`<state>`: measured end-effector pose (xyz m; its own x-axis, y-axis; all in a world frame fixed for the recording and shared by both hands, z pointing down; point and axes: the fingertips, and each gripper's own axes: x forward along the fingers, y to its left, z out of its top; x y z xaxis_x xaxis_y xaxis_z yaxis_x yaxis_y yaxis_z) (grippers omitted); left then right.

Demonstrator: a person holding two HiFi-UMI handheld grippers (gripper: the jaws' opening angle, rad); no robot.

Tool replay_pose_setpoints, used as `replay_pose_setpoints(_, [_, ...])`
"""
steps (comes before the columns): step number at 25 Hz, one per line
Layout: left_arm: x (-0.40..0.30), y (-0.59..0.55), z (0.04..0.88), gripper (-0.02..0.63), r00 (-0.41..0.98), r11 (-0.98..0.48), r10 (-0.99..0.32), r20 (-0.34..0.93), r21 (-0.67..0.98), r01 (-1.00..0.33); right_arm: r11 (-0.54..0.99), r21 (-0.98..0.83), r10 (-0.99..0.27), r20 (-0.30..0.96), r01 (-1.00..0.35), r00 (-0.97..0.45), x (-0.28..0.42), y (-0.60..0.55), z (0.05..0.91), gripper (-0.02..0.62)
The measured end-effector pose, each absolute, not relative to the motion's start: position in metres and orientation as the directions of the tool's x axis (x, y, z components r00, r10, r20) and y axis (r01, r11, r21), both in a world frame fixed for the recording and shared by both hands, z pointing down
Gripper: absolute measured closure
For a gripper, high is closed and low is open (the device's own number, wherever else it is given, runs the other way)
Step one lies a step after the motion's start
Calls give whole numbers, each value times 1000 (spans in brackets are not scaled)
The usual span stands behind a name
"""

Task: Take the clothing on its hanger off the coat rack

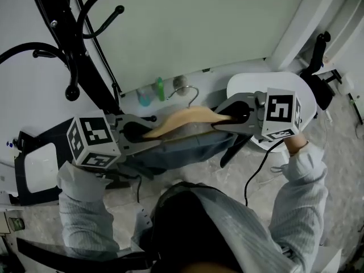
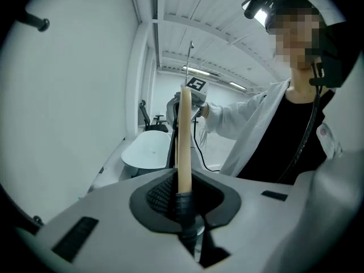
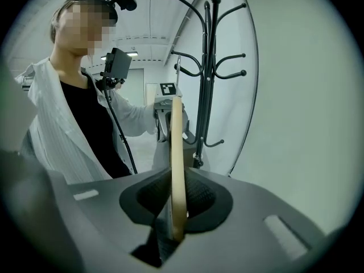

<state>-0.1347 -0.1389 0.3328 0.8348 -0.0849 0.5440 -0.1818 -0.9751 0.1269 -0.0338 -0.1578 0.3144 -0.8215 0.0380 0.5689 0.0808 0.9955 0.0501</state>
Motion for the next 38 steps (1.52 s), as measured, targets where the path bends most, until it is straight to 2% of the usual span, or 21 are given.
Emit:
replay_pose_setpoints(4, [-122, -155, 350, 561, 846, -977, -25, 532, 165, -133, 1000, 14, 9, 560, 21, -828, -21, -169, 333, 540])
replay_pose_setpoints(12, [-111, -172, 371, 561, 845, -977, 33, 534, 194, -84, 999, -35, 9, 530, -11, -848, -8, -178, 358, 540])
replay_pose_setpoints(38, [-111, -172, 375, 561, 839, -973, 26, 543, 208, -104, 999, -27, 39, 522, 29, -852, -9, -182, 361, 540])
